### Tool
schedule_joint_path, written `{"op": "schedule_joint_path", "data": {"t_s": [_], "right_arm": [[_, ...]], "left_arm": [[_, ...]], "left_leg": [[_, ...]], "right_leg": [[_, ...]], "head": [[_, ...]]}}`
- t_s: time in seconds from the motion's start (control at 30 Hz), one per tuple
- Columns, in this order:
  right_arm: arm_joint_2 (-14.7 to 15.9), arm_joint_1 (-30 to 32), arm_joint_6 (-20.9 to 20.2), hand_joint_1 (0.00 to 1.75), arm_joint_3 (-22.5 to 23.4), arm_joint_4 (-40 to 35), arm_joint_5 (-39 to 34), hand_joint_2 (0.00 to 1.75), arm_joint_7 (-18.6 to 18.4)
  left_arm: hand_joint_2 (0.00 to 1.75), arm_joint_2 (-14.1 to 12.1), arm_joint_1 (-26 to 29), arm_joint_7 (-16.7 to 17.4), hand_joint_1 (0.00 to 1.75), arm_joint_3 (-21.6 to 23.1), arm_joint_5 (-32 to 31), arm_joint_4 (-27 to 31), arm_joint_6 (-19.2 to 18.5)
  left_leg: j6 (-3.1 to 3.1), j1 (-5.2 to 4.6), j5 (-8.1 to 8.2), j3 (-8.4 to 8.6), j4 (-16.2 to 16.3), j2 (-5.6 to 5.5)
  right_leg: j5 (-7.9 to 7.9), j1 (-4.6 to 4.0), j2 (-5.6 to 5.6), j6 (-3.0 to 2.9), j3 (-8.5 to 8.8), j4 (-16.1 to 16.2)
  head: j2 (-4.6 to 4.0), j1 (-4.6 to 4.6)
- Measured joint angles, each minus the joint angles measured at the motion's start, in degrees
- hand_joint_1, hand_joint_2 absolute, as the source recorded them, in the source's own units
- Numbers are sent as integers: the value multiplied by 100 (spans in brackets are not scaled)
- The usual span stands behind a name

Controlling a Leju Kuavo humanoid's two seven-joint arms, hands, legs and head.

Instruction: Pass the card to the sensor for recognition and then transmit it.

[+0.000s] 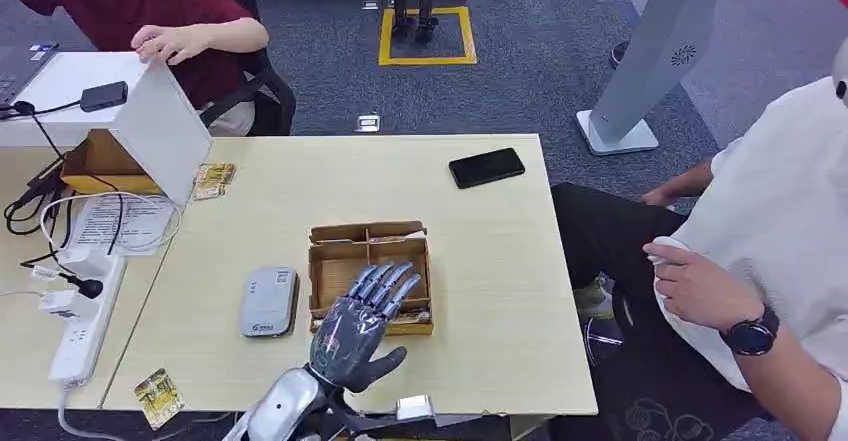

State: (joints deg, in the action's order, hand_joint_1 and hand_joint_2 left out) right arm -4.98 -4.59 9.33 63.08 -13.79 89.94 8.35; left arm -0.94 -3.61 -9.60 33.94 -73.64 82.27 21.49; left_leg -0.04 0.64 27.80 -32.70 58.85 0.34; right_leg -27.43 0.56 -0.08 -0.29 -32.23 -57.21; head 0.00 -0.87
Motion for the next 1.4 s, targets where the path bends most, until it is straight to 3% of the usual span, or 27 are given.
{"op": "schedule_joint_path", "data": {"t_s": [0.6, 1.27, 1.3, 1.4], "right_arm": [[-33, -5, 2, 0, -17, 0, 0, 175, -2], [-33, -5, 2, 0, -52, 0, 0, 175, -2], [-33, -5, 2, 0, -52, 0, 0, 175, -2], [-33, -7, 2, 0, -55, 0, 0, 175, 8]], "left_arm": [[175, 205, -262, 188, 0, -151, -188, -832, -24], [175, 433, -339, 118, 0, -439, -149, -1130, -50], [175, 433, -338, 108, 175, -446, -131, -1132, -50], [175, 435, -339, 50, 175, -472, -83, -1138, -101]], "left_leg": [[0, 0, 0, -1, 0, 0], [0, 0, 0, -2, 0, 0], [0, 0, 0, -2, 0, -1], [0, 0, 0, -2, 0, -1]], "right_leg": [[0, 0, 0, 0, 0, 0], [0, 0, 0, 0, 0, 0], [0, 0, 0, 0, 0, 0], [0, 0, 0, 0, 0, 0]], "head": [[0, 0], [0, -2], [0, 0], [0, 0]]}}
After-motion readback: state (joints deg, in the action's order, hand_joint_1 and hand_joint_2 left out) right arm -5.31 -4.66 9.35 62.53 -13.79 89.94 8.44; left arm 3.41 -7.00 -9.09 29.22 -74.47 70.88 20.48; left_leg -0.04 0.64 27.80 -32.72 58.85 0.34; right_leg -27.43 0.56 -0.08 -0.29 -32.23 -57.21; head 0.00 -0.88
